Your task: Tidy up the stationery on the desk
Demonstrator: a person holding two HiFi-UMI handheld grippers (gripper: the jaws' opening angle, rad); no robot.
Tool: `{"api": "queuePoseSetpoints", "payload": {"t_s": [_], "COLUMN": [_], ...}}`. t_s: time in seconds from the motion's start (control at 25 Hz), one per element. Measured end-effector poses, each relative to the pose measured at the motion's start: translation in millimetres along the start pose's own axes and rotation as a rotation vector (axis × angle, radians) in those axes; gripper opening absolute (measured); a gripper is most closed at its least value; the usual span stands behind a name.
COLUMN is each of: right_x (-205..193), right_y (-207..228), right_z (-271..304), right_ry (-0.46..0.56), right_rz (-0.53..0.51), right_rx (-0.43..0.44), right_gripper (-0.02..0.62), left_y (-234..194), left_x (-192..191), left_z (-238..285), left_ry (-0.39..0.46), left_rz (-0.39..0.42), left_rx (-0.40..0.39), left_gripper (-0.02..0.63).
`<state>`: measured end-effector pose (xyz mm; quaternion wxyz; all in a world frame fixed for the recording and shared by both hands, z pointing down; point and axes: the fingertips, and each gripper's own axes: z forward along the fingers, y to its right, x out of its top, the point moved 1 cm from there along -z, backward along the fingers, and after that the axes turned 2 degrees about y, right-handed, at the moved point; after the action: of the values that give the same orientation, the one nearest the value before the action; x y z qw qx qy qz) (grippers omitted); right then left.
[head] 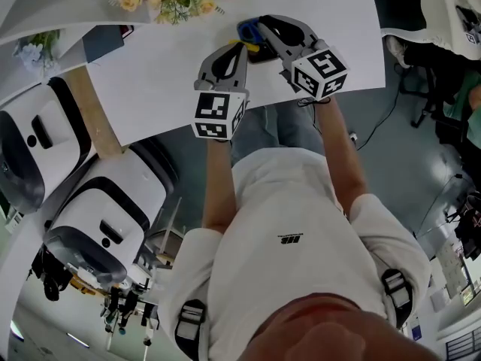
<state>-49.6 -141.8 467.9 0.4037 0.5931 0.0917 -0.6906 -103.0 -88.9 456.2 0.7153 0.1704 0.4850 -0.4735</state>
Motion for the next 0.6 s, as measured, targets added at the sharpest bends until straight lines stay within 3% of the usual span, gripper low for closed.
{"api": "queuePoseSetpoints", "payload": {"t_s": [0.36, 0.6], "right_x": [-30, -23], "right_y": [-5, -16], "right_z": [5, -6], "right_ry": [-0.054, -0.055], "right_rz": [-0.021, -0.057], "right_rx": [-0.002, -0.018], "right_gripper": [0.062, 0.077], "left_y": [-3, -1], "left_x": [-7, 1], "left_z": [-15, -22], "left_ry": [0.003, 0.022], "left_rz": [-0.011, 0.008], "left_rx": [0.022, 0.012], "left_gripper": [0.0, 0.0]}}
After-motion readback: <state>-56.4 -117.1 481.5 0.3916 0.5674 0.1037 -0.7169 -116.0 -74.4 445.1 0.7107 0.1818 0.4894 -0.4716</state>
